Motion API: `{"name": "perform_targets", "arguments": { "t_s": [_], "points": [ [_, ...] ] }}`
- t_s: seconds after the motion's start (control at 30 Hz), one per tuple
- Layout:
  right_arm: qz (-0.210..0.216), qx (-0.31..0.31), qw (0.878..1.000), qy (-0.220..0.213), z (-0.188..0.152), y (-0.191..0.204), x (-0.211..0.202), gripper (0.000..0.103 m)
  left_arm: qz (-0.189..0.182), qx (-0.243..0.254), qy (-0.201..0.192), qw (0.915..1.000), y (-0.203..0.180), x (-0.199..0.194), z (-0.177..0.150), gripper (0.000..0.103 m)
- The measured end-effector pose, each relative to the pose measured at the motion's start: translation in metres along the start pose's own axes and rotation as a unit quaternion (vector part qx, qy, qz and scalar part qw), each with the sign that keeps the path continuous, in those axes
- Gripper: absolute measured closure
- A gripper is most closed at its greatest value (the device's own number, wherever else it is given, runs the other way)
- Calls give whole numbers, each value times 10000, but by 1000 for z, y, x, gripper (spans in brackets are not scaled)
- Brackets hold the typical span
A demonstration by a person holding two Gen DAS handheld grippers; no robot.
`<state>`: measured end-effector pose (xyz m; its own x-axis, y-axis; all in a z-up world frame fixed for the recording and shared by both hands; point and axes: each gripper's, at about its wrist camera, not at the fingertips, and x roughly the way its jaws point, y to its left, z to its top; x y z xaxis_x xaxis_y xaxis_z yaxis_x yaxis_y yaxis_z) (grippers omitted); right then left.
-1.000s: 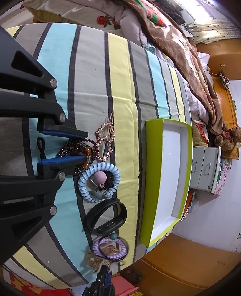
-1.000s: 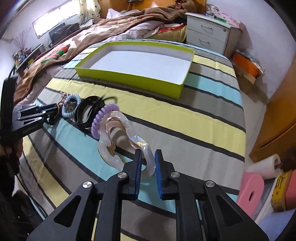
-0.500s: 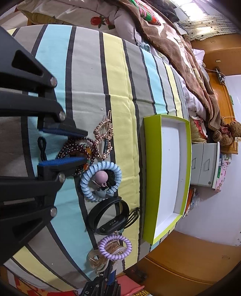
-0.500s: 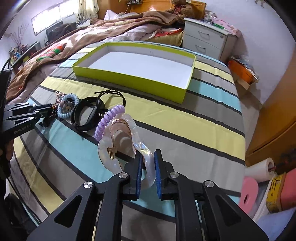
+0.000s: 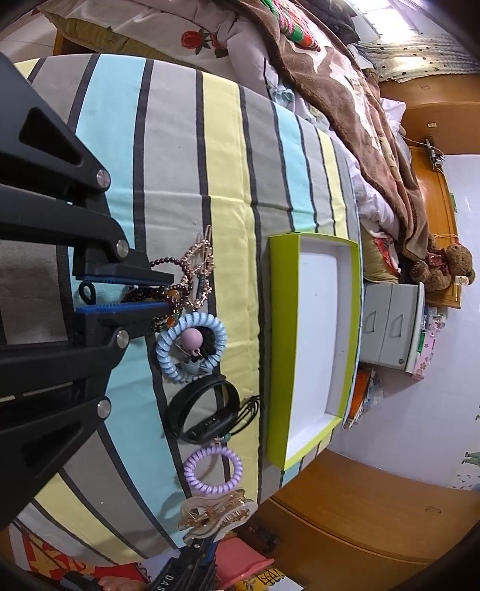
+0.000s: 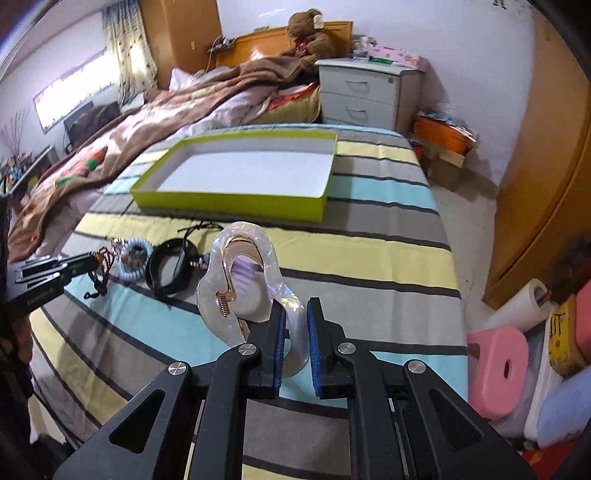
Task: Organize jewelry
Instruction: 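Lift the beaded bracelet and claw clip and carry both over the green box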
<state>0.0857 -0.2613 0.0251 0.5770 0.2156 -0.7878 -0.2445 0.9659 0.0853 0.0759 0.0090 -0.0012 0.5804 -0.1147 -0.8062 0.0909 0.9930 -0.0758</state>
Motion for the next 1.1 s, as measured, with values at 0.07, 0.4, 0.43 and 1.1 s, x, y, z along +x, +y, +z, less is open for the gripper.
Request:
{"name": "perform_targets", "arguments": {
  "t_s": [0.07, 0.4, 0.43, 1.1],
  "points": [
    [12, 76, 9999, -102, 0, -1, -6, 91, -30, -20, -39, 10000, 2, -4, 0, 94],
    [113, 175, 9989, -429, 8, 6, -21, 91, -72, -131, -276, 9995, 12, -25, 1, 94],
    [111, 176, 9988, -452, 11, 7, -22, 91, -76, -135, -309, 9994, 12, -27, 3, 94],
    [-188, 447, 9976, -492, 90, 5, 11, 91, -272, -171, -474, 9984, 22, -11, 85, 94]
  ]
}}
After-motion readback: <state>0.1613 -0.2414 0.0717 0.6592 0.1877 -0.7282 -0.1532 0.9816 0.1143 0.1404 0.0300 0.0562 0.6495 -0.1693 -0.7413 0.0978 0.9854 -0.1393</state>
